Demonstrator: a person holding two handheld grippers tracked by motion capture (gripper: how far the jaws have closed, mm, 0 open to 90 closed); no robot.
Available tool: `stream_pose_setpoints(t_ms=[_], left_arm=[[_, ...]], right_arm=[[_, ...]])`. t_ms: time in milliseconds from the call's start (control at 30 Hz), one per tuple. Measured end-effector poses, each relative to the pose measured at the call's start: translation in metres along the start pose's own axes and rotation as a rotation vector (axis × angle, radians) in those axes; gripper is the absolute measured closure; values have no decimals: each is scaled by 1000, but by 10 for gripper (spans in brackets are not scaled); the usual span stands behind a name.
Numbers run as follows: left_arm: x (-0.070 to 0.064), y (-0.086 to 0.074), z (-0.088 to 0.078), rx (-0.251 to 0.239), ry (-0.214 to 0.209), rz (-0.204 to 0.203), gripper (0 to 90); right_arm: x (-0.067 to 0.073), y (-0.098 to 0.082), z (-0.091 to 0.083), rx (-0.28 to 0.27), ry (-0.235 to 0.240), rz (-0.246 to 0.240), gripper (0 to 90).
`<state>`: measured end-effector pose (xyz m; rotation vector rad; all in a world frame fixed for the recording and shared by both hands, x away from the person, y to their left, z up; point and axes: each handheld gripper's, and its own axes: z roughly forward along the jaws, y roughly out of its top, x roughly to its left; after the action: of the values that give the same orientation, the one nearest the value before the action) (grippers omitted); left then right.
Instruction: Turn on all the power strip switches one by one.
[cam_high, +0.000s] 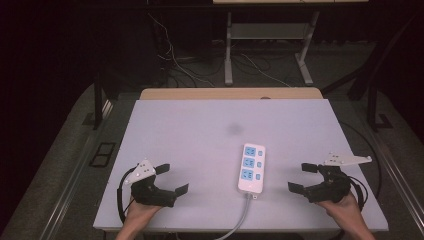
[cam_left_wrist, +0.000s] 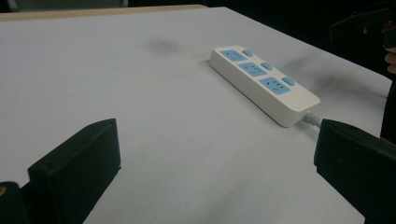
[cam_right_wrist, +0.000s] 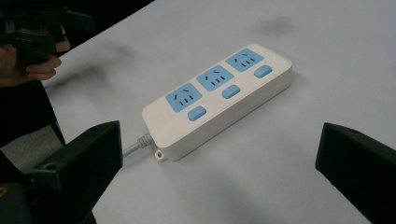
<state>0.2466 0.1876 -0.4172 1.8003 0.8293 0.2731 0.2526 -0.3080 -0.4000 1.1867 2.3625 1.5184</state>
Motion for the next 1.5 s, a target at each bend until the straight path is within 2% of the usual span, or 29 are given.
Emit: stream_pose_setpoints(t_ms=[267,800,1500], left_arm=[[1,-1,0,-2,0,-11,0],[2,-2,2,1,-10,-20,0],[2,-2,2,3,-5,-19,0]], right_arm=[[1,8,6,41,9,-12,4],[4,26,7,74,16,-38,4],[19,54,33,174,45,-124,4]])
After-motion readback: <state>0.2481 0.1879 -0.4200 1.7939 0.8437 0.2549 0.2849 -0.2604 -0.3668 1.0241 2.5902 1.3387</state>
